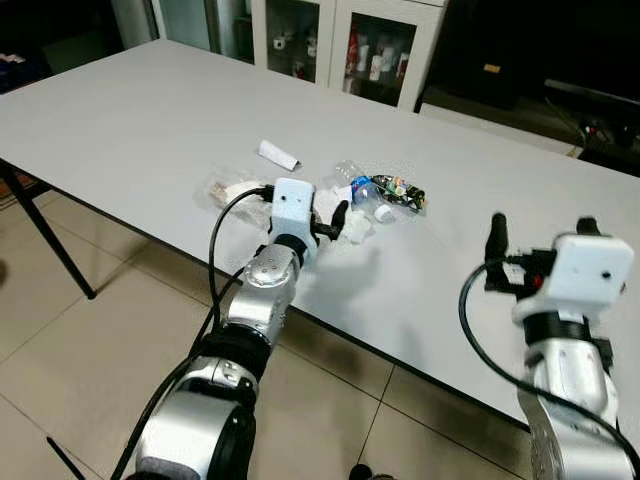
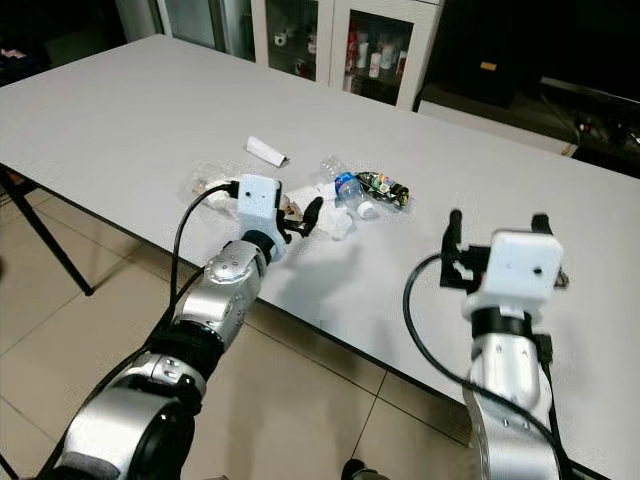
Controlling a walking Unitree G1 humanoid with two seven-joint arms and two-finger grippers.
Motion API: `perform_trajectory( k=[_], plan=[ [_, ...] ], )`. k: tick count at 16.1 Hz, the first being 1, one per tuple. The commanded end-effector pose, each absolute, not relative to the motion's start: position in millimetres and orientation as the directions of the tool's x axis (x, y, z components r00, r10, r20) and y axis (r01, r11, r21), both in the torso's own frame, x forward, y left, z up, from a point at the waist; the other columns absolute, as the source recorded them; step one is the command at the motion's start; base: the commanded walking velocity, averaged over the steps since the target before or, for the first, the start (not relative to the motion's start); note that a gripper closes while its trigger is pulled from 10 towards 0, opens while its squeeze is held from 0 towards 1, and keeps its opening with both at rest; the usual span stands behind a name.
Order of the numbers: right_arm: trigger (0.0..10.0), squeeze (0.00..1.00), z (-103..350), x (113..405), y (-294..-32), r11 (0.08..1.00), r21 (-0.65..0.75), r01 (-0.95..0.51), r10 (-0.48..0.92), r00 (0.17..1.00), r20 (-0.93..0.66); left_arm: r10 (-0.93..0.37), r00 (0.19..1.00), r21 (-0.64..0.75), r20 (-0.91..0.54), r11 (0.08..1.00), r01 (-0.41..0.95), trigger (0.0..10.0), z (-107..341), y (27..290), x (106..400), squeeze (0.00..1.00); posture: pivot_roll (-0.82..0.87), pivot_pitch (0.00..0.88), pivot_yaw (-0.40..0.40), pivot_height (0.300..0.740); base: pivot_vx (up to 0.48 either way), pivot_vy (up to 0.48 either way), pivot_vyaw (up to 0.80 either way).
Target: Picking trash to rubbish bin
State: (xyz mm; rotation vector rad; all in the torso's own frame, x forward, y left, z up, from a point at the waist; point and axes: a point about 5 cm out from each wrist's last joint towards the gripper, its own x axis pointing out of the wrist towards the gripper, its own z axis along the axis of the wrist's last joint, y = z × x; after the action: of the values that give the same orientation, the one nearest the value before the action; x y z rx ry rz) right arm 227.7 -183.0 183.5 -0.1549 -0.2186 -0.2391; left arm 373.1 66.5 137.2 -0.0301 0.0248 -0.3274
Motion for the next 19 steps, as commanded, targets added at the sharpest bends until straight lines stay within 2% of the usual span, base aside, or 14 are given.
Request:
perform_trajectory(
  k=[1, 6, 15, 19],
  plan=[
    [10.0, 0.0, 187.9, 219.8, -183.2, 0.954, -0.118, 0.276, -0.243, 0.941, 0.237, -0.32, 0.947, -0.003, 0.027, 0.948, 0.32, 10.0, 146.2, 65.2, 376.7, 0.0, 0.0, 0.105, -0.057, 0.74, 0.0, 0.0, 0.0],
    [10.0, 0.0, 182.8, 195.0, -180.9, 0.945, -0.117, 0.306, -0.282, 0.942, 0.184, -0.276, 0.961, 0.035, -0.024, 0.96, 0.277, 10.0, 141.6, 72.0, 383.5, 0.0, -0.06, 0.181, -0.053, 0.74, 0.0, 0.0, 0.0],
    [10.0, 0.0, 187.1, 182.5, -182.8, 0.936, -0.14, 0.324, -0.301, 0.94, 0.163, -0.224, 0.974, 0.129, 0.016, 0.967, 0.22, 10.0, 154.0, 79.1, 391.6, 0.0, -0.12, 0.206, -0.073, 0.74, 0.0, 0.0, 0.0],
    [10.0, 0.0, 190.1, 180.8, -180.0, 0.937, -0.152, 0.314, -0.291, 0.943, 0.16, -0.254, 0.967, 0.161, 0.015, 0.955, 0.249, 10.0, 156.5, 74.6, 392.2, 0.0, -0.15, 0.218, -0.084, 0.74, 0.0, 0.0, 0.0]
  ],
)
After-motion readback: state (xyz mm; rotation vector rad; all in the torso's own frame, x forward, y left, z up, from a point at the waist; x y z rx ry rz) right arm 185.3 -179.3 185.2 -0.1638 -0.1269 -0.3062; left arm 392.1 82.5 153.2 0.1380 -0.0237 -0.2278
